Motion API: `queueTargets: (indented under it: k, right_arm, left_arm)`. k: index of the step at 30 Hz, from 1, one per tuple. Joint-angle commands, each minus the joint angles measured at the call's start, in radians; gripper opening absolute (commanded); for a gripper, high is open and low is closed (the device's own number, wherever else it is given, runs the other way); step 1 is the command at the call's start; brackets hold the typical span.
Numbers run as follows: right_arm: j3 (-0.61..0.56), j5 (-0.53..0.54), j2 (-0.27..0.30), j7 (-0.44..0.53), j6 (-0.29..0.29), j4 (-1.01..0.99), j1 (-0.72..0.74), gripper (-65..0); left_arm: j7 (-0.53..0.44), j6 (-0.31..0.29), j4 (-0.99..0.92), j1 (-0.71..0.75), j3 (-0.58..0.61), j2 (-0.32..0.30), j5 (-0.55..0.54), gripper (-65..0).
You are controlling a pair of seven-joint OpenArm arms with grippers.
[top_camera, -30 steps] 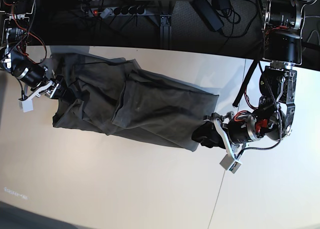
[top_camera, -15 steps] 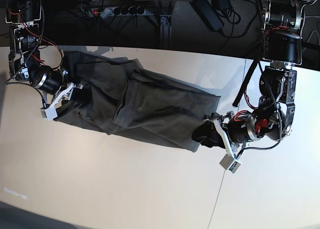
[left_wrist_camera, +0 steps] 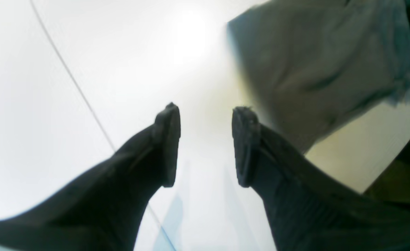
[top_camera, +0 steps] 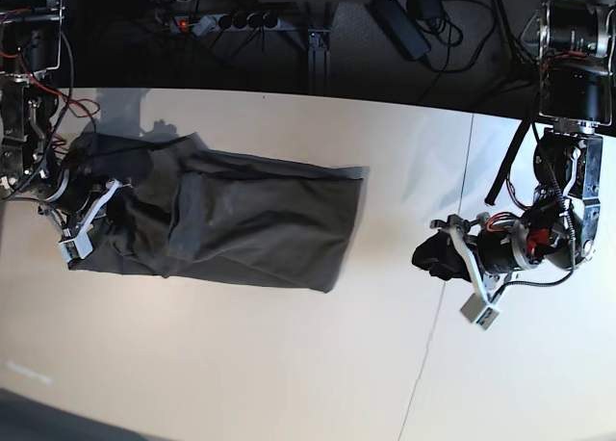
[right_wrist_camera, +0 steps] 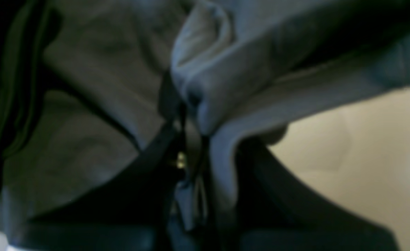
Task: Fold the T-shirt properly
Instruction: 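Grasp the collar end with the right gripper and fold it toward the hem, then fold the bundle over again with both grippers, pressing it together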
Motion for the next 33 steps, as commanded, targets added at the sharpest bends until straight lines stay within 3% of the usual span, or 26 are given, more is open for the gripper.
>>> queueTargets:
  k: [1, 4, 10, 16, 21, 28, 33]
  right_arm:
    - [0.003, -0.038, 0.026, -0.035, 0.034, -0.032, 0.036, -65.0]
    - [0.002, -0.039, 0.033, -0.013, 0.034, -0.126, 0.149, -65.0]
    - [-0.058, -0.043, 0.033, 0.011, 0.035, -0.187, 0.343, -65.0]
    - [-0.265, -0.039, 0.032, 0.011, 0.034, -0.183, 0.482, -65.0]
    - [-0.436, 0.034, 0.028, -0.014, 0.034, -0.129, 0.527, -65.0]
    - [-0.472, 0.074, -0.082, -0.208, 0.034, 0.035, 0.519, -65.0]
    - [-0.472, 0.064, -0.16, -0.267, 0.031, 0.094, 0.521, -65.0]
  left_arm:
    - [-0.013, 0.001, 0.017, -0.011, -0.01, -0.025, -0.016, -40.6]
    - [-0.013, 0.001, 0.017, 0.027, -0.014, -0.048, -0.026, -40.6]
    - [-0.014, 0.0, 0.017, 0.131, -0.014, -0.025, -0.047, -40.6]
    - [-0.017, -0.007, 0.017, 0.198, -0.013, 0.011, -0.048, -40.6]
    - [-0.018, -0.007, 0.017, 0.21, -0.013, 0.037, -0.049, -40.6]
    - [-0.018, -0.011, 0.017, 0.211, -0.013, 0.097, -0.048, -40.6]
    - [-0.018, -0.011, 0.017, 0.211, -0.013, 0.129, -0.048, -40.6]
